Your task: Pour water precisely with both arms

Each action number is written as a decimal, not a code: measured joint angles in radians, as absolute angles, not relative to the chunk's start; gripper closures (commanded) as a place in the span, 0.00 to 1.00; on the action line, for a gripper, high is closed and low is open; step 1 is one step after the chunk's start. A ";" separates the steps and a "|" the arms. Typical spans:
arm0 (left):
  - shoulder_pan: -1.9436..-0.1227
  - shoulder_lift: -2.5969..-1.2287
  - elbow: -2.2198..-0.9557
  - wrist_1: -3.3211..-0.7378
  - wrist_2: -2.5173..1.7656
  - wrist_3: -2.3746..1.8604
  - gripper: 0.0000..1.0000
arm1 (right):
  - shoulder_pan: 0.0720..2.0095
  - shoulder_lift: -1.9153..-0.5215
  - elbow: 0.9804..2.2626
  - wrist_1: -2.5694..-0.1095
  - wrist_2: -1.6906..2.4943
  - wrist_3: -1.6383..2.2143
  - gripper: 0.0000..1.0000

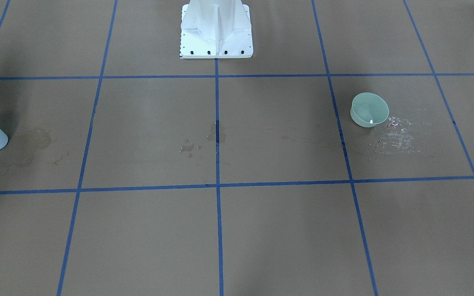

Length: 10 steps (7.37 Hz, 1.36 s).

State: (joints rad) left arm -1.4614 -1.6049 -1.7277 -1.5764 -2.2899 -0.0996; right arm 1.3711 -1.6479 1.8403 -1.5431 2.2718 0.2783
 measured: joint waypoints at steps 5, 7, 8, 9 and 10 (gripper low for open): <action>-1.533 -1.500 -1.730 -1.678 -2.307 -0.096 0.00 | 1.488 -1.669 1.748 -1.539 2.405 0.181 0.00; -1.534 -1.496 -1.721 -1.686 -2.305 -0.102 0.00 | 1.495 -1.666 1.739 -1.538 2.409 0.161 0.00; -1.534 -1.499 -1.720 -1.686 -2.305 -0.102 0.00 | 1.497 -1.667 1.739 -1.537 2.408 0.159 0.00; -1.534 -1.502 -1.720 -1.685 -2.304 -0.103 0.00 | 1.498 -1.667 1.739 -1.537 2.406 0.158 0.00; -1.533 -1.504 -1.720 -1.685 -2.304 -0.103 0.00 | 1.499 -1.665 1.741 -1.537 2.406 0.159 0.00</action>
State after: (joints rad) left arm -1.5332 -1.5038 -1.7199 -1.6845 -2.3041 -0.1034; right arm 1.4993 -1.6654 1.7410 -1.5374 2.4057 0.1587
